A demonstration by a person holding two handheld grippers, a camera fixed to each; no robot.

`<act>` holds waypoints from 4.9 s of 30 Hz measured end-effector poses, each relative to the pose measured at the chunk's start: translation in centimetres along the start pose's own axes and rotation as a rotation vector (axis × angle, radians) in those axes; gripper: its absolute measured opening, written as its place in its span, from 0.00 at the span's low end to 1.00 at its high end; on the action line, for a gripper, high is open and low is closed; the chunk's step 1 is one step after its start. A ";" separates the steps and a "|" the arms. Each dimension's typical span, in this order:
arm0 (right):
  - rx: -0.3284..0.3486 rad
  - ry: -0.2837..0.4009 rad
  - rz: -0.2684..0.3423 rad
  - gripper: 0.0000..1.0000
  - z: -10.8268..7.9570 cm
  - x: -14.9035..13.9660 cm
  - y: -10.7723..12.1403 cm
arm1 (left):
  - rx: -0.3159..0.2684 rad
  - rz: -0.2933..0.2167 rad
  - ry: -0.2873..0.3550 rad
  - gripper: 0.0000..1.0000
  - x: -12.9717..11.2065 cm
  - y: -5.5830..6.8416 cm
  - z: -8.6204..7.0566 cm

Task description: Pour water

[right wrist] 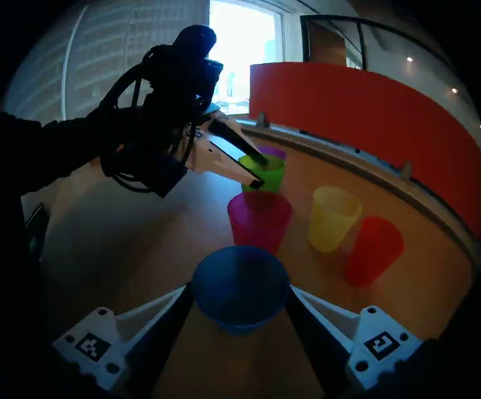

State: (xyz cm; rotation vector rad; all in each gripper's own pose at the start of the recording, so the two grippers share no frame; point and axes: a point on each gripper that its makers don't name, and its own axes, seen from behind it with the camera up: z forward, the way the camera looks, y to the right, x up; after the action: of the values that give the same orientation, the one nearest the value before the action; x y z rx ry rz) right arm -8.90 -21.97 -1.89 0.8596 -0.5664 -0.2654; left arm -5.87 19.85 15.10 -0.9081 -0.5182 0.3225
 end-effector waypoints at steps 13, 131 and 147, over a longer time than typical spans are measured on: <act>-0.003 -0.001 -0.016 0.95 0.2 0.2 0.4 | 0.017 -0.011 -0.002 0.88 -0.7 -0.5 -1.3; -0.150 0.516 -0.019 0.91 -11.9 18.6 3.2 | 0.067 -0.077 0.440 0.90 7.5 7.8 -18.5; -0.136 0.489 -0.089 0.90 -12.0 19.2 2.8 | 0.016 -0.042 0.463 0.89 7.5 10.2 -18.6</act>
State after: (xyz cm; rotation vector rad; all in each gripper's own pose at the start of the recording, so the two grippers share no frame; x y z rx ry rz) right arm 13.70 -20.95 0.96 0.7826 -0.0540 -0.1626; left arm 10.14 16.99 -0.51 -0.9197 -0.1070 0.0717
